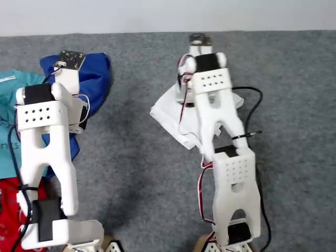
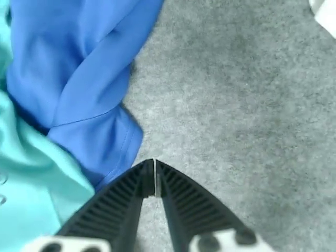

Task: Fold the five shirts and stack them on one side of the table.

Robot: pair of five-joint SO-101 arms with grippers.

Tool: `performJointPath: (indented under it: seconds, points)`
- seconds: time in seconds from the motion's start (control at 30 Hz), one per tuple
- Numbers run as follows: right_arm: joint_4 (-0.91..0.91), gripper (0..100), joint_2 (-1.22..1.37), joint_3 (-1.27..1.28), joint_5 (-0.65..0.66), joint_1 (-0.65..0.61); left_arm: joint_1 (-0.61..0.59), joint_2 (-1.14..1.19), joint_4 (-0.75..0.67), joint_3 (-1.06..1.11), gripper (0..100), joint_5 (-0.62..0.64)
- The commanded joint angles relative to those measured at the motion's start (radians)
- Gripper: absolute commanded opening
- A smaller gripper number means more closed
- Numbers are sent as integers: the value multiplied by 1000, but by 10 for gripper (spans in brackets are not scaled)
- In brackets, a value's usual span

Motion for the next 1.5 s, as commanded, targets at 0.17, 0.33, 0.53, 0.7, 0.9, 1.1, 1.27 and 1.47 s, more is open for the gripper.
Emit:
performJointPath:
  seconds: [0.17, 0.33, 0.53, 0.7, 0.9, 1.1, 1.27, 1.47]
  points:
    - [-133, 9, 79, -5, 68, -105, -166, -46, 8, -5, 12, -2]
    - [-245, 9, 148, -5, 106, -150, -201, -46, 5, -4, 12, -6]
    - [-404, 9, 189, -5, 186, -186, -201, -40, 5, -4, 12, -8]
    - [-470, 9, 188, -5, 222, -194, -198, -38, 5, -4, 12, -3]
    - [-397, 9, 160, -40, 219, -194, -196, -37, 5, -4, 12, -2]
    - [-211, 9, 117, -184, 216, -185, -196, -37, 5, -2, 12, 0]
    - [-27, 9, 111, -342, 144, -162, -196, -37, 11, -2, 12, 0]
    - [108, 9, 101, -445, 3, -108, -196, -46, 12, 36, 12, 0]
